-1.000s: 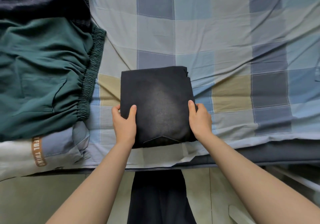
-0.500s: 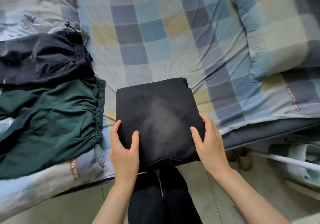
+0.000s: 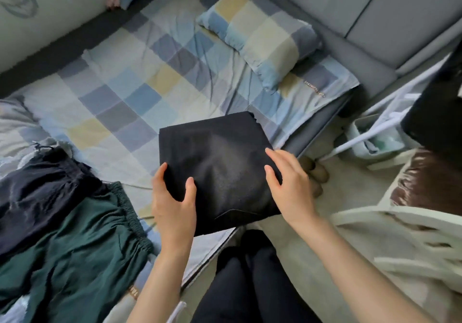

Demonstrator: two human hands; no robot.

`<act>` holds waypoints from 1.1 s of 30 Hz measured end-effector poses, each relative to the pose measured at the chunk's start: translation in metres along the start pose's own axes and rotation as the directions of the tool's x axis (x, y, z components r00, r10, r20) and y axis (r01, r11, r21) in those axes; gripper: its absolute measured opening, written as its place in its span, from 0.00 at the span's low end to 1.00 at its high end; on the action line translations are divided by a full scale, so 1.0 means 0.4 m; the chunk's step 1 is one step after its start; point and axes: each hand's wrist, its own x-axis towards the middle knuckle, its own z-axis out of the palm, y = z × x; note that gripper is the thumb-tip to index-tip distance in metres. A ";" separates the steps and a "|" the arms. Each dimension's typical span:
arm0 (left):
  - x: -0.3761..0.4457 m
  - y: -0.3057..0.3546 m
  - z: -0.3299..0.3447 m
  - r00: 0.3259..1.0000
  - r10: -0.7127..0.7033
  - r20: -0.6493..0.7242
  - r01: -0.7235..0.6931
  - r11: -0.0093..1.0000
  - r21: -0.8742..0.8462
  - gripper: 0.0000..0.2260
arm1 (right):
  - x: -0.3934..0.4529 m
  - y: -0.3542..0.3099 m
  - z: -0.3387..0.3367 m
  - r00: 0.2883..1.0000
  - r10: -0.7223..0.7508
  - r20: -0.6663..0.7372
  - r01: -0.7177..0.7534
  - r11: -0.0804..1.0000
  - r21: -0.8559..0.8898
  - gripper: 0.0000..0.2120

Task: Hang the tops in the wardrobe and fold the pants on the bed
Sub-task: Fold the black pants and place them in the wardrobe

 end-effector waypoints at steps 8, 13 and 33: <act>-0.128 0.112 0.108 0.912 0.211 0.352 -0.255 0.963 0.084 0.23 | -0.236 0.094 -0.185 0.920 0.262 -0.291 -0.280 0.960 -0.019 0.15; -0.270 0.195 0.221 0.762 0.313 0.567 -0.387 0.922 0.011 0.24 | -0.392 0.178 -0.315 0.793 0.396 -0.462 -0.438 0.899 0.017 0.15; -1.410 0.349 0.632 -0.069 0.360 0.930 -0.626 0.711 -0.321 0.25 | -1.340 0.569 -0.876 0.069 0.663 -0.746 -0.800 0.483 0.355 0.14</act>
